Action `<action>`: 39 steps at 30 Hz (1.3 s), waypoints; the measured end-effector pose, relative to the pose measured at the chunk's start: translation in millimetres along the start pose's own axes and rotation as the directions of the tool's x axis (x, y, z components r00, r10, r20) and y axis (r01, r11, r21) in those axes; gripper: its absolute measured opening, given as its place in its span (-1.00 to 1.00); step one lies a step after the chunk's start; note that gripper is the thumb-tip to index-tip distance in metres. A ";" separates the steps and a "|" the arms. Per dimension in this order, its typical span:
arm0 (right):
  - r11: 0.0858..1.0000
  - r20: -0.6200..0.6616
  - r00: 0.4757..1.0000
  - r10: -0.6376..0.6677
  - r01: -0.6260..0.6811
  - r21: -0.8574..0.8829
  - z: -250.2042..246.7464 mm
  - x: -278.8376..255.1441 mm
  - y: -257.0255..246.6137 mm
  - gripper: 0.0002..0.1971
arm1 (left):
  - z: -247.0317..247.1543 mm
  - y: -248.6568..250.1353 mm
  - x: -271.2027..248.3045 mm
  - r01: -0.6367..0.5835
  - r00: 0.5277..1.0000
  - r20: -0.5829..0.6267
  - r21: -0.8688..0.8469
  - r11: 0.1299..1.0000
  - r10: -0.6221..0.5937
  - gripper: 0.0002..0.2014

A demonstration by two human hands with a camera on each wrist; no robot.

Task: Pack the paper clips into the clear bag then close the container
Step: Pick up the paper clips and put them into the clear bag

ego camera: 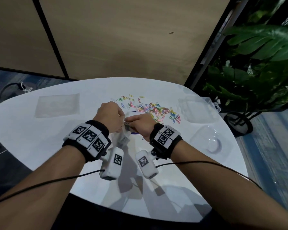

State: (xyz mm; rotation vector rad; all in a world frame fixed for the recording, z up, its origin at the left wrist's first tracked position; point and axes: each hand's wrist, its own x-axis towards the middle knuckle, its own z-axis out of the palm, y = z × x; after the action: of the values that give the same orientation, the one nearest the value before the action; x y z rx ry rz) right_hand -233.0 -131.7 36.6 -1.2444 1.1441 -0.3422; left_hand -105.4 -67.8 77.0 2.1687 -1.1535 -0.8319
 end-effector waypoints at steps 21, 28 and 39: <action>-0.190 0.500 0.852 -0.156 0.471 -0.861 -20.4 22.2 104.2 -0.34 | -49.5 -45.8 -1.6 0.097 0.988 -0.123 0.018 0.995 -0.094 -0.84; -0.134 0.159 0.958 -0.240 0.130 -0.982 -107.8 55.9 103.7 -0.43 | -39.3 -34.1 -7.4 0.070 0.993 -0.097 0.073 0.995 -0.062 -0.80; -0.063 0.138 0.943 -0.304 0.125 -0.990 -94.8 68.9 81.5 -0.75 | -15.8 -13.6 -1.8 0.067 0.997 -0.035 0.119 0.991 -0.063 -0.85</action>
State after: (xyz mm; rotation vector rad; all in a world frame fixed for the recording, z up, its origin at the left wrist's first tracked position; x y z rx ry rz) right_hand -309.0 -207.6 -57.4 -2.8515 1.2749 0.3746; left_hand -87.6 -56.9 78.4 2.3204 -1.1502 -0.7715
